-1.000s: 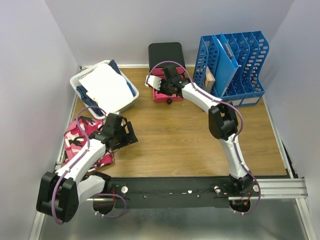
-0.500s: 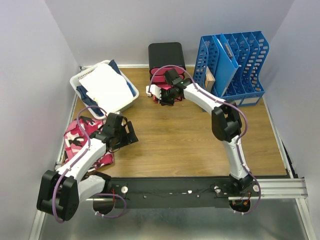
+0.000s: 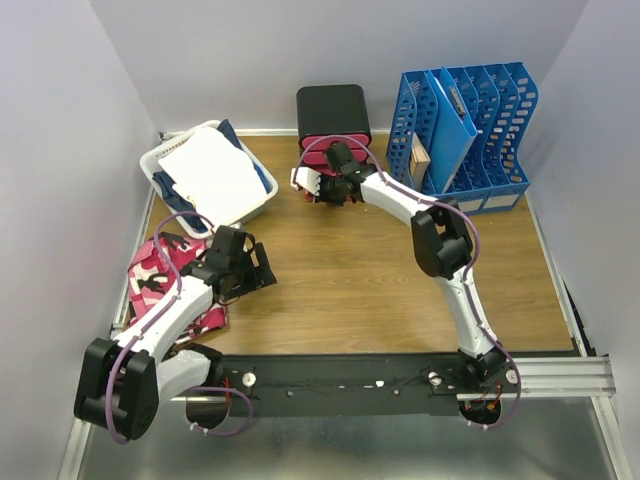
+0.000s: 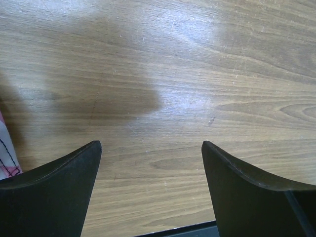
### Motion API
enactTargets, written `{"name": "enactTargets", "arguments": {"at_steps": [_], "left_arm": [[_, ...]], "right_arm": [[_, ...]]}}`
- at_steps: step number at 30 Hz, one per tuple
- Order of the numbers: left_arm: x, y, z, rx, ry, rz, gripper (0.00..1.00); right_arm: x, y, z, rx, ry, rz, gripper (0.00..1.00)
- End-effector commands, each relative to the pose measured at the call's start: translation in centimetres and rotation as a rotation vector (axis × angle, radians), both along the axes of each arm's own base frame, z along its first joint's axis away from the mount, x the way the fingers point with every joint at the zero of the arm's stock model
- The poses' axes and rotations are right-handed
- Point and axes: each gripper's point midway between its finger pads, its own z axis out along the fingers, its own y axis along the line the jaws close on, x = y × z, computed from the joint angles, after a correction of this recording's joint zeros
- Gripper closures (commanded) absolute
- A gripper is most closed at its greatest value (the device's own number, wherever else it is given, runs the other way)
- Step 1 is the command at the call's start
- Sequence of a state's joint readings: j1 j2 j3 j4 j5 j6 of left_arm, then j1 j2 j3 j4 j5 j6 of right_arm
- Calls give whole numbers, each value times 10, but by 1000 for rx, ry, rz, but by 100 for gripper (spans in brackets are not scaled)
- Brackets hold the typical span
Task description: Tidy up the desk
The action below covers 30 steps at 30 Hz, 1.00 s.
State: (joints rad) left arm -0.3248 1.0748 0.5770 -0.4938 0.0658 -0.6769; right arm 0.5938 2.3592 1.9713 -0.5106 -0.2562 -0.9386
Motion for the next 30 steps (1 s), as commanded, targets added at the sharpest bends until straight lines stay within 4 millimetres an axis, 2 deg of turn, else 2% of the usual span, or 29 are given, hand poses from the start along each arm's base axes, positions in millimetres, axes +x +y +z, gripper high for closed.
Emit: {"name": "enactTargets", "arguments": {"at_steps": [1, 4, 8, 9, 11, 18, 20, 22, 23, 24, 25, 26, 27, 28, 29, 30], "left_arm": [[0, -3, 4, -8, -11, -25, 9], [-2, -2, 6, -7, -20, -17, 9], [-4, -1, 5, -12, -19, -11, 9], [-4, -1, 5, -13, -19, -10, 9], [-3, -1, 6, -11, -20, -10, 9], [0, -3, 11, -20, -38, -17, 9], [3, -5, 20, -29, -69, -24, 9], [8, -7, 33, -39, -114, -42, 8], [10, -7, 42, -43, -146, -45, 9], [13, -7, 53, -45, -172, -52, 8], [15, -7, 61, -40, -199, -67, 8], [17, -8, 72, -45, -236, -76, 8], [21, -9, 88, -48, -277, -83, 7], [24, -8, 97, -41, -307, -98, 1], [27, -7, 110, -36, -349, -97, 1], [33, -7, 130, -35, -402, -97, 1]], "right_arm": [[60, 8, 19, 45, -228, -145, 98], [83, 8, 36, 83, -343, -203, 96], [95, 12, 39, 103, -411, -205, 79], [100, 9, 38, 94, -433, -231, 78], [103, 8, 36, 94, -438, -242, 68], [89, 8, 33, 100, -378, -220, 59], [78, 13, 52, 150, -332, -200, 58], [50, 19, 62, 182, -221, -134, 54], [38, 20, 95, 217, -218, -104, 45], [16, 20, 97, 217, -135, -52, 43], [6, 19, 110, 242, -107, -54, 37], [-6, 14, 145, 285, -119, -49, 22], [-16, 9, 155, 310, -79, -45, 17], [-23, 3, 173, 362, -49, -88, 12], [-27, -3, 188, 405, -39, -116, 0], [-28, -20, 216, 456, -66, -161, 0]]}}
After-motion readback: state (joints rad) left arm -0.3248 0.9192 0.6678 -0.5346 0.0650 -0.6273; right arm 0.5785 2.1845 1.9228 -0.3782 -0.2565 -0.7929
